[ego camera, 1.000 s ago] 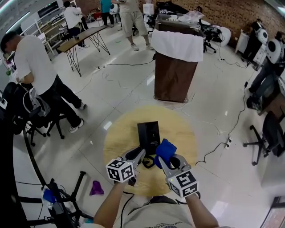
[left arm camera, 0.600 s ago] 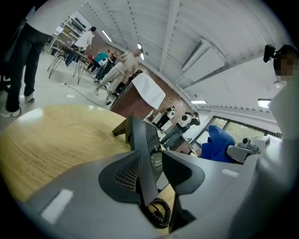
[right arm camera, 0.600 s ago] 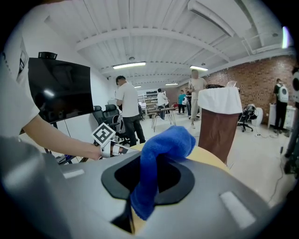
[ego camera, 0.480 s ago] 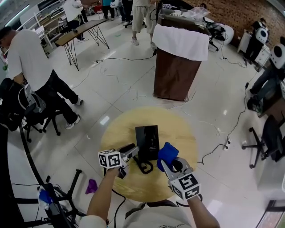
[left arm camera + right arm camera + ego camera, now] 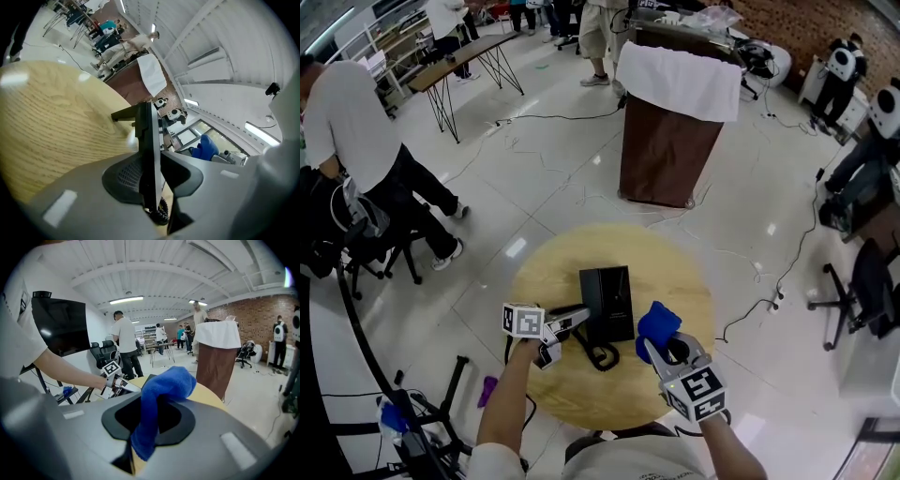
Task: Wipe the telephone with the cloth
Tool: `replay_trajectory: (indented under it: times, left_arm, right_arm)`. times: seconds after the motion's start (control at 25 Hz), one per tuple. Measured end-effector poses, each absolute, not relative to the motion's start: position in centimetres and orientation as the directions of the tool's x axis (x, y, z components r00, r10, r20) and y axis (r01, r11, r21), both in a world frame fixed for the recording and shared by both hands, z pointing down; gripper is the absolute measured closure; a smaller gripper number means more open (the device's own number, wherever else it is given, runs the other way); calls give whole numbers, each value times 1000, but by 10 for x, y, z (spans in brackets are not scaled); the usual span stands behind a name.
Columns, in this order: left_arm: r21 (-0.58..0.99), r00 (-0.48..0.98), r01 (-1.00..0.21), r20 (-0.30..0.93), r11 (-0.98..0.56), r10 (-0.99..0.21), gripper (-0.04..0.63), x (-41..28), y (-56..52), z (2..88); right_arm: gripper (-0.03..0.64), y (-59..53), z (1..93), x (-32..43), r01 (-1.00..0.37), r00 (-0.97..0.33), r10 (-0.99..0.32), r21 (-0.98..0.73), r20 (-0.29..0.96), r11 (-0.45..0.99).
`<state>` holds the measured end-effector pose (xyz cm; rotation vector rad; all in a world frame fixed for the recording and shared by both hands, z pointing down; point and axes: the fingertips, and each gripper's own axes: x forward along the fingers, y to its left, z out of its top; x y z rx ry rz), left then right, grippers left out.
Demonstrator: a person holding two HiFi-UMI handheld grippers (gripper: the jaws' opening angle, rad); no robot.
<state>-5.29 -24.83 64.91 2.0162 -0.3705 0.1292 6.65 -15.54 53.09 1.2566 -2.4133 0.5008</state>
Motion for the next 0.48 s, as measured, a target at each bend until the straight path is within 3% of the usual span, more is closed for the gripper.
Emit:
replay_trajectory:
  times: [0.08,0.48]
  left_arm:
    - [860,953,-298,245,-415,-175,525,-52,-249,650]
    - [894,973,-232,207,-384,-106,534,-53,-248,653]
  right_arm:
    - [555,-157,532,69,-833,-529,-699,-140,481,535]
    - [555,-161,538,69,-833,-529,-695,-142,487,534]
